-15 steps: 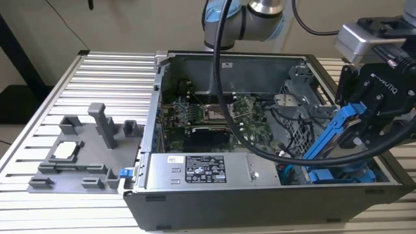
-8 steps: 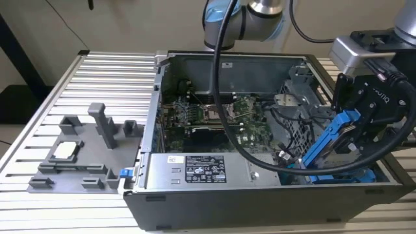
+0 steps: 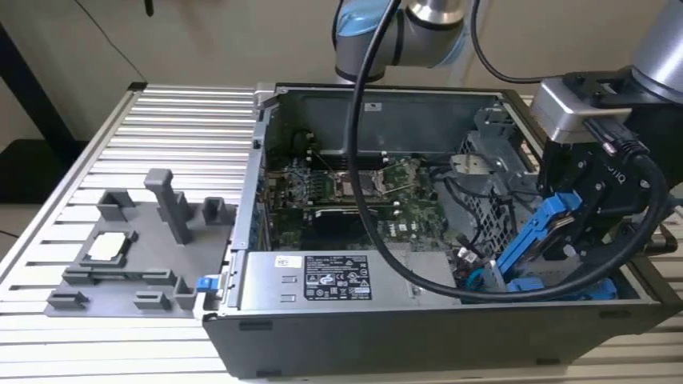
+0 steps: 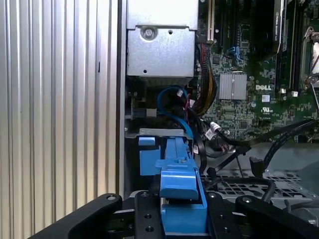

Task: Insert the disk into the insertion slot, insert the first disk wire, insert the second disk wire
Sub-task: 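Insert the disk into the insertion slot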

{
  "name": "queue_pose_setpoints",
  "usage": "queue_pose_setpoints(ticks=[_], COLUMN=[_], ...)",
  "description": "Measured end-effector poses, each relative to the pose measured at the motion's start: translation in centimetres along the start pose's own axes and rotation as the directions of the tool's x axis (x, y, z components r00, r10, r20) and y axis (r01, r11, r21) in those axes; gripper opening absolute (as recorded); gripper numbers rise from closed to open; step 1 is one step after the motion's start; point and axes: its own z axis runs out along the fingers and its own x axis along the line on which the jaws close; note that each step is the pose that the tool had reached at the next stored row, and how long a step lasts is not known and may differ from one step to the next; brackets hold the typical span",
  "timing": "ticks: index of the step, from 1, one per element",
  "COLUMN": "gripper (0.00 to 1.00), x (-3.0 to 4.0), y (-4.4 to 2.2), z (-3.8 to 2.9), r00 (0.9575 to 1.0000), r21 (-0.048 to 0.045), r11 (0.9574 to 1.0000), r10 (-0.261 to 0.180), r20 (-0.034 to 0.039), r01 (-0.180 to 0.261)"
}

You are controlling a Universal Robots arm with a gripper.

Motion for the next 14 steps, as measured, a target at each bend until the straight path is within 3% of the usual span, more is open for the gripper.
queue_pose_setpoints(ticks=[10, 14], gripper=[0.33, 0.33], x=[0.0, 0.0], y=[-0.01, -0.01], z=[1.81, 2.0], r00=[1.0, 1.0], r21=[0.0016, 0.0022], r11=[1.0, 1.0], r10=[0.0, -0.001], r20=[-0.0002, -0.0002], r01=[0.0, 0.001])
